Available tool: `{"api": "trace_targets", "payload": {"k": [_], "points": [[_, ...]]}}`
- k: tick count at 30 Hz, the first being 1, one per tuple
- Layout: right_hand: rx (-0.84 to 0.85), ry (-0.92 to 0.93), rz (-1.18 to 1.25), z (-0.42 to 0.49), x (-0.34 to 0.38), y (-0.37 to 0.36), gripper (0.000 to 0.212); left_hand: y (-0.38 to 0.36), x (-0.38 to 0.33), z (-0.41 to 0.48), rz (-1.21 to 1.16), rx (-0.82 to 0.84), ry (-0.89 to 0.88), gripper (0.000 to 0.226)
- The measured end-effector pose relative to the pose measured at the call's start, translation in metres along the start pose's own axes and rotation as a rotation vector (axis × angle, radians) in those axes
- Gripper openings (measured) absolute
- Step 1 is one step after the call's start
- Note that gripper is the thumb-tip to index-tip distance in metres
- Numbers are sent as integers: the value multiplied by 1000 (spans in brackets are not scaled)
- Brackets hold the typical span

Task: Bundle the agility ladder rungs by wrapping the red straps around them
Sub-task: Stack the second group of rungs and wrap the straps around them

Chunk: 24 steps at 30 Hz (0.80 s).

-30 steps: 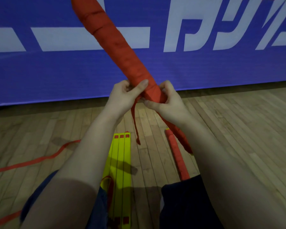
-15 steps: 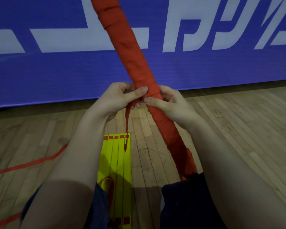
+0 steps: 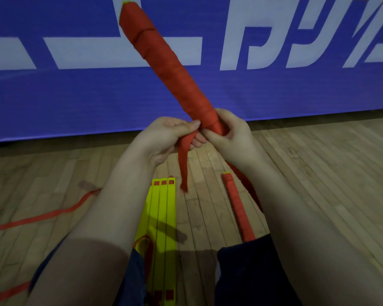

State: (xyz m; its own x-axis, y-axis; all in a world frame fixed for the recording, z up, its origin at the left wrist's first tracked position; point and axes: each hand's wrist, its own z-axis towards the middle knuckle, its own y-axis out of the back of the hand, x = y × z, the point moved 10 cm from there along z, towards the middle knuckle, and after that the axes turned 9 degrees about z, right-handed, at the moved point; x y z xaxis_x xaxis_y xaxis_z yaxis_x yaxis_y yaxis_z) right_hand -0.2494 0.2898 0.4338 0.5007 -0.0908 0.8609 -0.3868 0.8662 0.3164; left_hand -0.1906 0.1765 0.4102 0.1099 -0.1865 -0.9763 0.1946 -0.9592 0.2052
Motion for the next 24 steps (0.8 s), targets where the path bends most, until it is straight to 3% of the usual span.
{"api": "trace_targets", "payload": {"k": [4, 7, 11, 13, 15, 17, 20, 22, 24], "points": [[-19, 84, -259, -2, 9, -6, 41, 4, -6, -1, -98, -132, 23, 28], [-39, 62, -402, -5, 15, -13, 46, 13, -2, -4, -103, -307, 62, 43], [65, 107, -292, -9, 17, -32, 50, 30, 9, -7, -131, -490, 76, 45], [62, 73, -75, -7, 16, -30, 49, 34, 11, -5, -140, -469, 82, 41], [0, -78, 221, -5, 8, -19, 33, 34, 9, -2, -171, -426, 65, 38], [12, -254, 408, -7, -5, -15, 36, 33, 6, 1, -210, -376, 34, 32], [251, -496, 454, -18, -29, -27, 51, 26, 1, 4, -207, -267, -11, 23], [470, -579, 398, -32, -32, -42, 43, 22, 0, 6, -211, -223, -35, 24], [547, -568, 446, -39, -26, -54, 34, 20, -2, 6, -201, -203, -48, 24]]}}
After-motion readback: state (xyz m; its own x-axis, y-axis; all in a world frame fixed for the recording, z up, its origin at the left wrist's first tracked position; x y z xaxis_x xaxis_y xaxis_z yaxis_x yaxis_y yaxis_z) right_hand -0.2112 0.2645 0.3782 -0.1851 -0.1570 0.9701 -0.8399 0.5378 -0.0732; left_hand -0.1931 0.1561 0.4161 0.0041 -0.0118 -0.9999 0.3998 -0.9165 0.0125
